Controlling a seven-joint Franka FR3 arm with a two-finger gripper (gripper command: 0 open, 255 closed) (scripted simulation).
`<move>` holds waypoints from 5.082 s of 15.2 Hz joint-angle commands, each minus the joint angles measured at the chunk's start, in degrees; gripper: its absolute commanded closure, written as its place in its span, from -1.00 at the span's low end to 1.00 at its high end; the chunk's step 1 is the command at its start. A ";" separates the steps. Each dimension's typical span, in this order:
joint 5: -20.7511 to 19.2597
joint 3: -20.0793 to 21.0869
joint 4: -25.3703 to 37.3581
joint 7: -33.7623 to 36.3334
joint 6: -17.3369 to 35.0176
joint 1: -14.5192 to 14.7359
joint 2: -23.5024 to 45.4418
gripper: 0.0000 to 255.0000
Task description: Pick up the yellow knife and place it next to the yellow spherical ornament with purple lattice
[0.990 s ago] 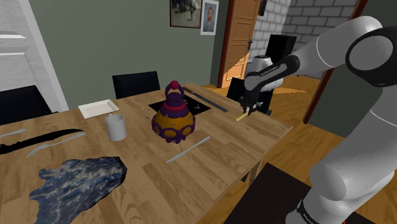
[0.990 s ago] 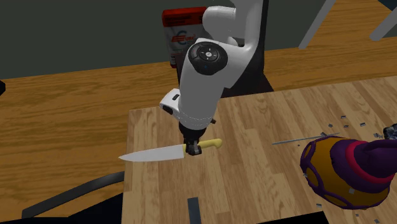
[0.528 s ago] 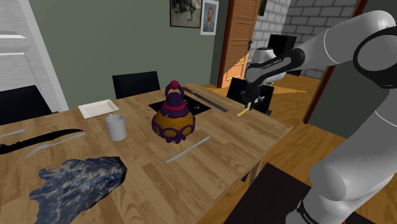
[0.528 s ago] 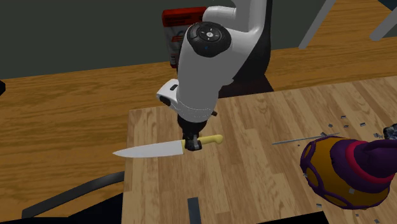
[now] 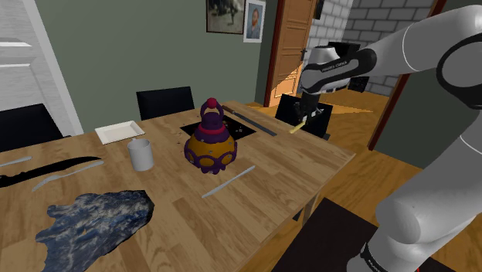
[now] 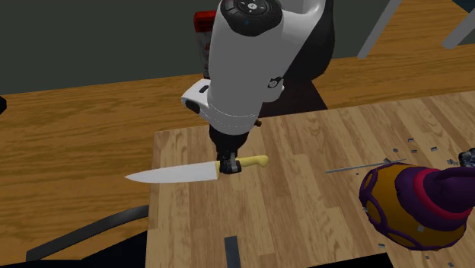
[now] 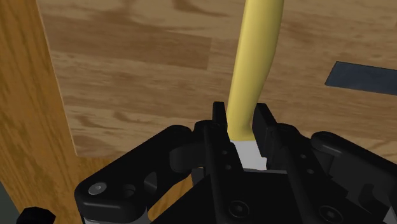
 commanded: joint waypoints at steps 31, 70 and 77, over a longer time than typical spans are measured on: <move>1.22 0.37 23.74 -2.65 -24.59 0.33 -0.95 1.00; 0.62 13.48 26.79 19.66 -30.78 10.13 -1.14 1.00; 0.81 13.34 19.93 20.20 -25.22 10.15 -2.45 1.00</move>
